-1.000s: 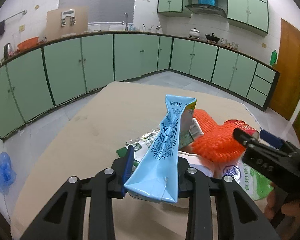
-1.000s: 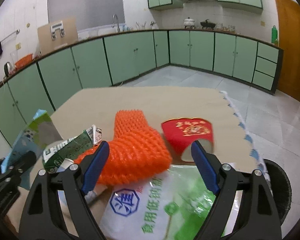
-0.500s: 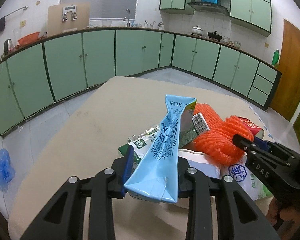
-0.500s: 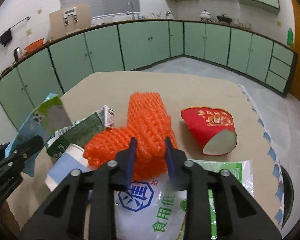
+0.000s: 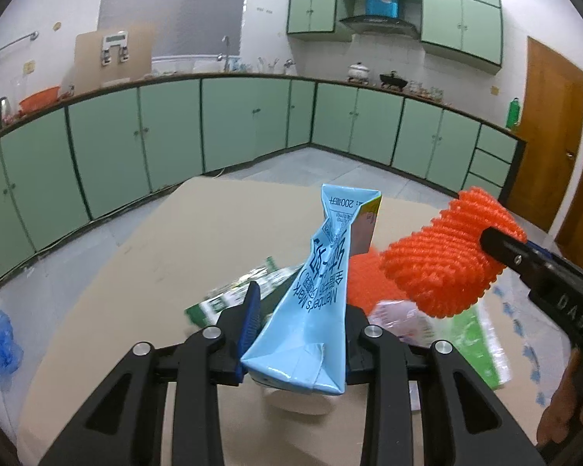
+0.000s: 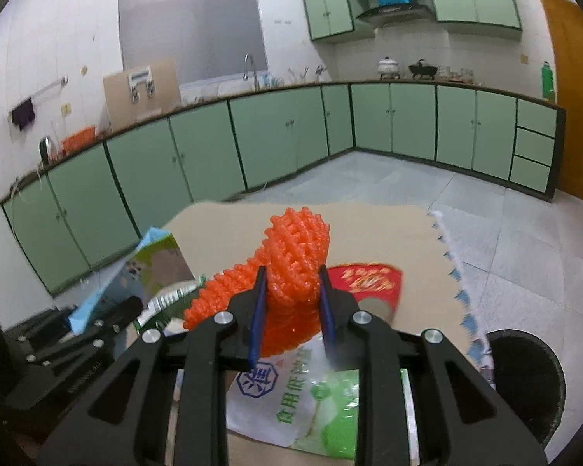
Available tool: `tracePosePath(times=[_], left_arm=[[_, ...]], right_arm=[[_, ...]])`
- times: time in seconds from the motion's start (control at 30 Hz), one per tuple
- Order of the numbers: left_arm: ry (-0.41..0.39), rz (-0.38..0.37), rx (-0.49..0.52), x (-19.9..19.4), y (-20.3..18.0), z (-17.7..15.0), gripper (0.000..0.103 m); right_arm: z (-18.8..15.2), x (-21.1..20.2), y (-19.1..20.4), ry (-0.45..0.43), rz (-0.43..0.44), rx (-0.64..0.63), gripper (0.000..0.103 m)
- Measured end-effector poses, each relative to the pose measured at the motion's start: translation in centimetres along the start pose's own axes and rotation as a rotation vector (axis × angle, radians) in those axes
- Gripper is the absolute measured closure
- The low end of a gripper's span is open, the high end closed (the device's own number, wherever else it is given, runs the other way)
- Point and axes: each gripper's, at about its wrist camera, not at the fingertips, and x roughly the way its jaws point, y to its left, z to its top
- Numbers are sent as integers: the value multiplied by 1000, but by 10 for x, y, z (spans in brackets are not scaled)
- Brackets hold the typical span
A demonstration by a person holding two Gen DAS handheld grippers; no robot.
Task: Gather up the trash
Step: 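Carry the carton and foam net over the bin and open both tools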
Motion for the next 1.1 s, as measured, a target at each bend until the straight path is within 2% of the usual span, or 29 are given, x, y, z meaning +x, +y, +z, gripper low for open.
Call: tracePosePath(times=[0.13, 0.27, 0.63, 0.87, 1.1], left_arm=[[-15, -56, 21, -4, -24, 9, 70], [-18, -121, 53, -3, -58, 13, 70], [33, -339, 142, 12, -185, 2, 70], [46, -417, 192, 23, -254, -7, 70], [109, -473, 254, 51, -320, -23, 70]], right_arm=[[10, -24, -22, -40, -35, 11, 80], [10, -50, -55, -60, -106, 31, 80], [-16, -109, -162, -62, -326, 118, 80], [-40, -124, -214, -50, -440, 144, 80], [-73, -124, -275, -11, -517, 215, 79]])
